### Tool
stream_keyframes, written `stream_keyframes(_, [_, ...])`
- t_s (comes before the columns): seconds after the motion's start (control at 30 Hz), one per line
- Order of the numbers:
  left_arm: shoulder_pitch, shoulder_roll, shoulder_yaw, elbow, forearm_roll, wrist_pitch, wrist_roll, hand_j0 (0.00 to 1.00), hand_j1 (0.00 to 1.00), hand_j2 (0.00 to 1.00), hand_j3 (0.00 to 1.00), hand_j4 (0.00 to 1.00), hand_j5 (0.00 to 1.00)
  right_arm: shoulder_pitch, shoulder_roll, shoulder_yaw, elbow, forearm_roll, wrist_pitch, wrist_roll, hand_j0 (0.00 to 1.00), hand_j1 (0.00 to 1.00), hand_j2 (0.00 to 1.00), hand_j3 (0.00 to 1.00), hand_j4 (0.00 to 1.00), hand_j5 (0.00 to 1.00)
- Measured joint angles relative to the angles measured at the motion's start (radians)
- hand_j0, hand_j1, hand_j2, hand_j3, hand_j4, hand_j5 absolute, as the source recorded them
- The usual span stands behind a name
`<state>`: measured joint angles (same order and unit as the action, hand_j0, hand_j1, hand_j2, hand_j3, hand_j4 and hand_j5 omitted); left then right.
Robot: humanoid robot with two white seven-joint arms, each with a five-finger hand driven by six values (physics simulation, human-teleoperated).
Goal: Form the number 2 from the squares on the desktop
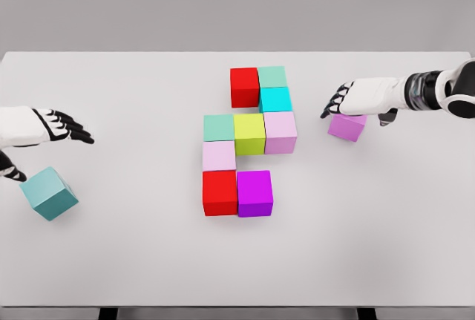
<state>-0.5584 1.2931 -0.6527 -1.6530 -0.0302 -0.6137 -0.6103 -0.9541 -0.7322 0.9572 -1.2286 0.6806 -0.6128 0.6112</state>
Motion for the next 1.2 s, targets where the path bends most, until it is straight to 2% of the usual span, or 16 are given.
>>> stream_keyframes(0.13, [0.002, 0.022, -0.012, -0.001, -0.005, 0.000, 0.000, 1.00, 1.00, 1.00, 1.00, 1.00, 1.00, -0.002, 0.001, 0.000, 0.014, -0.010, 0.006, -0.004, 0.53, 0.53, 0.53, 0.53, 0.53, 0.53])
stream_keyframes(0.23, [0.030, 0.037, -0.021, 0.002, -0.008, 0.000, 0.001, 1.00, 1.00, 1.00, 1.00, 1.00, 1.00, -0.002, 0.004, 0.001, 0.019, -0.012, 0.009, -0.007, 0.47, 0.47, 0.47, 0.47, 0.47, 0.47])
stream_keyframes(0.27, [0.031, 0.039, -0.023, 0.002, -0.009, 0.000, 0.001, 1.00, 1.00, 1.00, 1.00, 1.00, 1.00, 0.000, 0.003, 0.001, 0.018, -0.008, 0.009, -0.007, 0.41, 0.41, 0.41, 0.41, 0.41, 0.41])
stream_keyframes(0.3, [0.032, 0.041, -0.024, 0.003, -0.012, 0.000, 0.000, 1.00, 1.00, 1.00, 1.00, 1.00, 1.00, 0.000, 0.001, 0.001, 0.017, -0.004, 0.005, -0.005, 0.39, 0.39, 0.39, 0.39, 0.39, 0.39])
stream_keyframes(0.47, [0.031, 0.043, -0.027, 0.007, -0.029, 0.000, 0.000, 1.00, 1.00, 1.00, 1.00, 1.00, 1.00, 0.000, -0.012, 0.000, 0.006, -0.013, 0.001, 0.000, 0.39, 0.39, 0.39, 0.39, 0.39, 0.39])
stream_keyframes(0.6, [0.040, 0.036, -0.028, 0.010, -0.047, 0.000, 0.000, 1.00, 1.00, 1.00, 1.00, 1.00, 1.00, 0.009, -0.076, -0.026, -0.075, -0.058, 0.000, 0.001, 0.39, 0.39, 0.39, 0.39, 0.39, 0.39])
stream_keyframes(0.7, [0.043, 0.029, -0.028, 0.011, -0.058, 0.001, 0.000, 1.00, 1.00, 1.00, 1.00, 1.00, 1.00, 0.052, -0.164, -0.074, -0.190, -0.104, 0.000, 0.000, 0.39, 0.39, 0.39, 0.39, 0.39, 0.39])
stream_keyframes(0.8, [0.044, 0.015, -0.029, 0.011, -0.079, 0.000, -0.001, 1.00, 1.00, 1.00, 1.00, 1.00, 1.00, 0.182, -0.301, -0.150, -0.374, -0.178, -0.006, 0.001, 0.37, 0.37, 0.37, 0.37, 0.37, 0.37])
stream_keyframes(0.83, [0.045, 0.010, -0.030, 0.012, -0.086, 0.001, 0.000, 1.00, 1.00, 1.00, 1.00, 1.00, 1.00, 0.195, -0.340, -0.177, -0.417, -0.221, -0.005, 0.002, 0.33, 0.33, 0.33, 0.33, 0.33, 0.33])
stream_keyframes(0.93, [0.060, -0.003, -0.032, 0.012, -0.105, 0.000, 0.000, 1.00, 1.00, 1.00, 1.00, 1.00, 1.00, 0.212, -0.409, -0.233, -0.487, -0.315, -0.001, 0.001, 0.33, 0.33, 0.33, 0.33, 0.33, 0.33])
stream_keyframes(1.07, [0.061, -0.007, -0.032, 0.012, -0.116, 0.001, 0.000, 1.00, 1.00, 1.00, 1.00, 1.00, 1.00, 0.213, -0.435, -0.258, -0.516, -0.371, 0.000, 0.000, 0.34, 0.34, 0.34, 0.34, 0.34, 0.34])
stream_keyframes(1.2, [0.066, -0.013, -0.032, 0.022, -0.125, 0.001, 0.000, 1.00, 1.00, 1.00, 1.00, 1.00, 1.00, 0.239, -0.411, -0.256, -0.524, -0.391, 0.000, 0.000, 0.35, 0.35, 0.35, 0.35, 0.35, 0.35])
